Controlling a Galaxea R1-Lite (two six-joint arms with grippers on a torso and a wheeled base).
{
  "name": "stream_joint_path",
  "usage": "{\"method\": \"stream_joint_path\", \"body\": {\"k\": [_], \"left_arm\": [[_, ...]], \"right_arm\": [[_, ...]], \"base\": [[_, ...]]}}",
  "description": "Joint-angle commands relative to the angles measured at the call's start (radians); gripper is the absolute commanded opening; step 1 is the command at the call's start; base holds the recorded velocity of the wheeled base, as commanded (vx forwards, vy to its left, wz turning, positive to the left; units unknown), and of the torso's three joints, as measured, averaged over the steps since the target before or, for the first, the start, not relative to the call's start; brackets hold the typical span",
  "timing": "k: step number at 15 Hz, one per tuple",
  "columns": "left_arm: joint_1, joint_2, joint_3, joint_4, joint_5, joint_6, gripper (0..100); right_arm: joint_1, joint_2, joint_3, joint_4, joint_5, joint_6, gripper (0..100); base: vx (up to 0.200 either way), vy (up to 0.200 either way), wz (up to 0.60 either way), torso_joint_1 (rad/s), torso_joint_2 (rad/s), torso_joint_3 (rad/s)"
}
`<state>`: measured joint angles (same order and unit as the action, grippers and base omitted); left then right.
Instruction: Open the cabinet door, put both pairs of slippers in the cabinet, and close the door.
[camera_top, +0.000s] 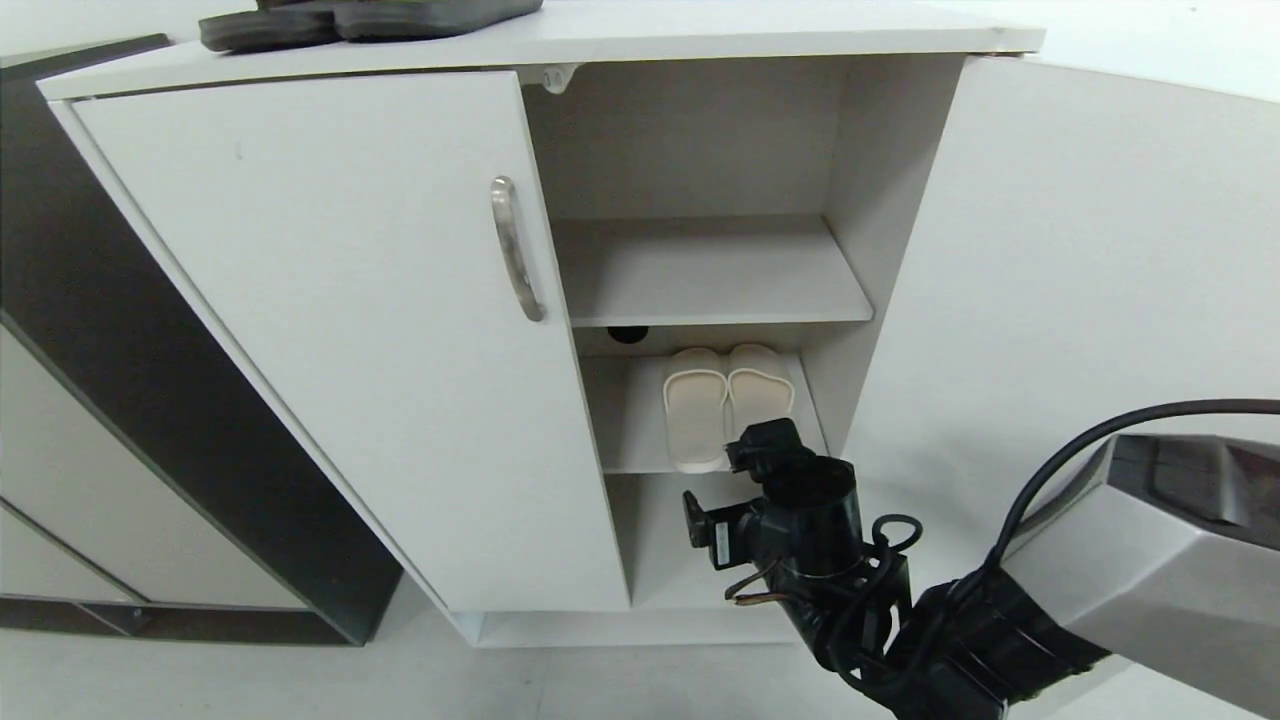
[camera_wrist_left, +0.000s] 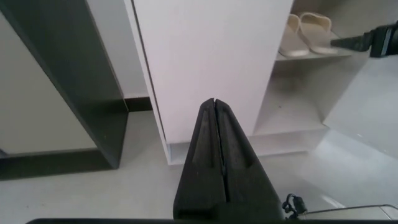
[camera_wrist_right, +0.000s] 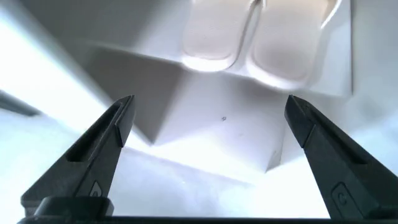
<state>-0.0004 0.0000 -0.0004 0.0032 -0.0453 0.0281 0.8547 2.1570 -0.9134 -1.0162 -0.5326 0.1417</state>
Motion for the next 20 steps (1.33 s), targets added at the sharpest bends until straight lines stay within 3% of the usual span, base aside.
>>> {"method": "stream_joint_path", "body": {"k": [1, 3, 9, 15, 20], "left_arm": [[0.0, 0.002, -0.001, 0.0, 0.005, -0.008, 0], [0.0, 0.002, 0.0, 0.0, 0.038, -0.02, 0], [0.0, 0.0, 0.0, 0.0, 0.038, -0.014, 0], [0.0, 0.002, 0.0, 0.0, 0.036, -0.014, 0], [0.0, 0.002, 0.0, 0.0, 0.038, -0.014, 0]], "right_arm": [[0.004, -0.075, 0.019, 0.001, 0.0, -0.001, 100], [0.009, -0.097, 0.038, 0.001, -0.001, -0.002, 100], [0.026, -0.112, 0.038, -0.025, 0.005, -0.004, 100], [0.049, -0.148, 0.169, -0.217, 0.135, -0.082, 100], [0.046, -0.175, 0.206, -0.217, 0.207, -0.08, 100]], "base": [[0.0, 0.0, 0.0, 0.0, 0.0, 0.0], [0.0, 0.0, 0.0, 0.0, 0.0, 0.0], [0.0, 0.0, 0.0, 0.001, 0.0, 0.033], [0.0, 0.0, 0.0, 0.003, 0.0, 0.197], [0.0, 0.0, 0.0, 0.001, 0.0, 0.2]]}}
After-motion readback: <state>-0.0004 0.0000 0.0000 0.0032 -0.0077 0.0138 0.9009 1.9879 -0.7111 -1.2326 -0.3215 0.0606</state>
